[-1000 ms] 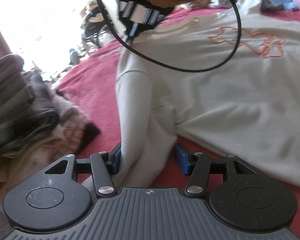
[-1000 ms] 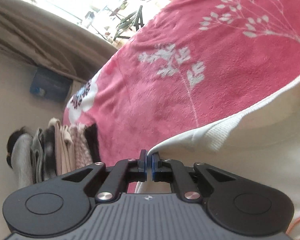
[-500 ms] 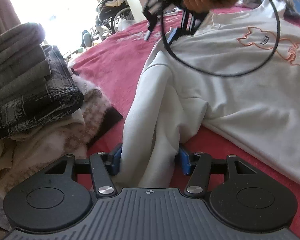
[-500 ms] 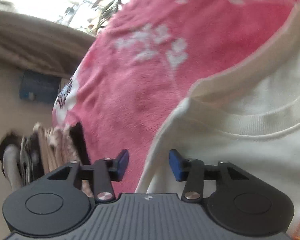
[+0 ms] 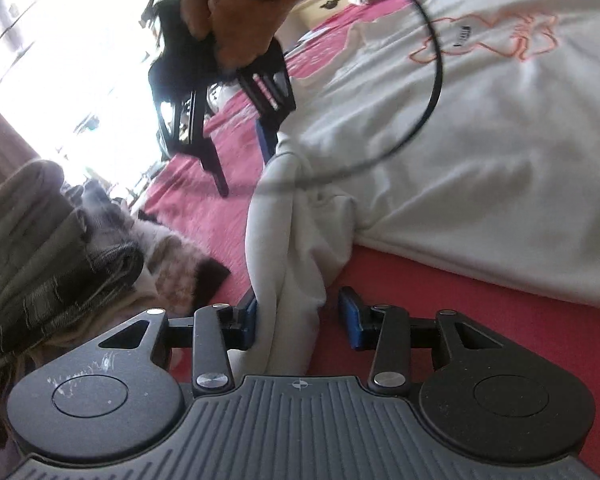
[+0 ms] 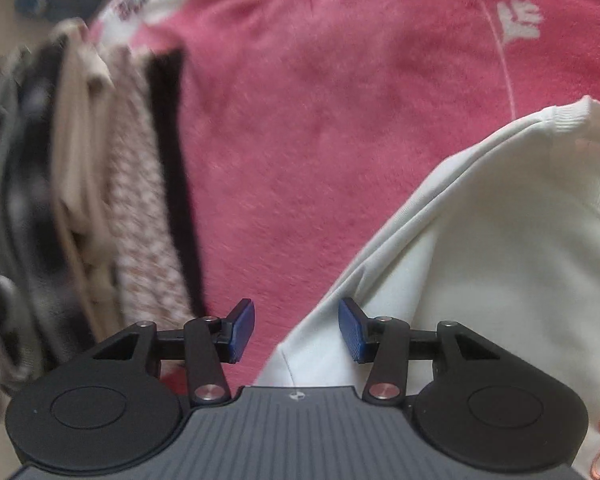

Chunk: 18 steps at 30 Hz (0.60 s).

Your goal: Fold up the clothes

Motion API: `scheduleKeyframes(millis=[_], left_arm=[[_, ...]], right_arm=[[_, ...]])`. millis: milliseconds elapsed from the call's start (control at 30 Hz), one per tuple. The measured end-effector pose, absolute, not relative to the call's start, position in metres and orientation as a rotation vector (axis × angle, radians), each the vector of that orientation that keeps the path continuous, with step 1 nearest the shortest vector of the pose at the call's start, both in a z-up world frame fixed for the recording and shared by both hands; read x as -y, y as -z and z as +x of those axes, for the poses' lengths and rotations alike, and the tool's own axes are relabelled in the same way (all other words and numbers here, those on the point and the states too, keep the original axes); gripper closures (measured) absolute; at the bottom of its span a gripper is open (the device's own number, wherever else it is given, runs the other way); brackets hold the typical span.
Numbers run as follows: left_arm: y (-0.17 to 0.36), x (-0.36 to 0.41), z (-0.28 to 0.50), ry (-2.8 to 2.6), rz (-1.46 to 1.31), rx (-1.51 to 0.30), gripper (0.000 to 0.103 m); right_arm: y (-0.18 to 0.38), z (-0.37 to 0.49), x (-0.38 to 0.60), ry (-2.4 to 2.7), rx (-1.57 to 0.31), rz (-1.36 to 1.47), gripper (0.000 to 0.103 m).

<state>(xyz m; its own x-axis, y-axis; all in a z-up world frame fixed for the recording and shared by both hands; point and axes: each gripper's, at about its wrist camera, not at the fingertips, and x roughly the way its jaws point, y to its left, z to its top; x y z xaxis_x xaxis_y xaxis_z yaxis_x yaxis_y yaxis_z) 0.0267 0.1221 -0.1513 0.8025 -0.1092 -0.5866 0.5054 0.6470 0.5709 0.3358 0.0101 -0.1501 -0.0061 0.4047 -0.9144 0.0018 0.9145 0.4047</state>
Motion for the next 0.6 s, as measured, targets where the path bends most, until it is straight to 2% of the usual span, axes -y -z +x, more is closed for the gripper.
scheduleKeyframes(millis=[333, 400, 600], left_arm=[[0.155, -0.11, 0.011, 0.39, 0.842, -0.494, 0.064], [0.155, -0.108, 0.01, 0.388, 0.852, -0.483, 0.064], [0.161, -0.1, 0.006, 0.36, 0.88, -0.451, 0.064]], right_arm=[[0.162, 0.343, -0.025, -0.278, -1.617, 0.239, 0.055], [0.159, 0.34, -0.03, -0.266, -1.607, 0.165, 0.07], [0.144, 0.316, -0.025, -0.268, -1.477, 0.11, 0.096]])
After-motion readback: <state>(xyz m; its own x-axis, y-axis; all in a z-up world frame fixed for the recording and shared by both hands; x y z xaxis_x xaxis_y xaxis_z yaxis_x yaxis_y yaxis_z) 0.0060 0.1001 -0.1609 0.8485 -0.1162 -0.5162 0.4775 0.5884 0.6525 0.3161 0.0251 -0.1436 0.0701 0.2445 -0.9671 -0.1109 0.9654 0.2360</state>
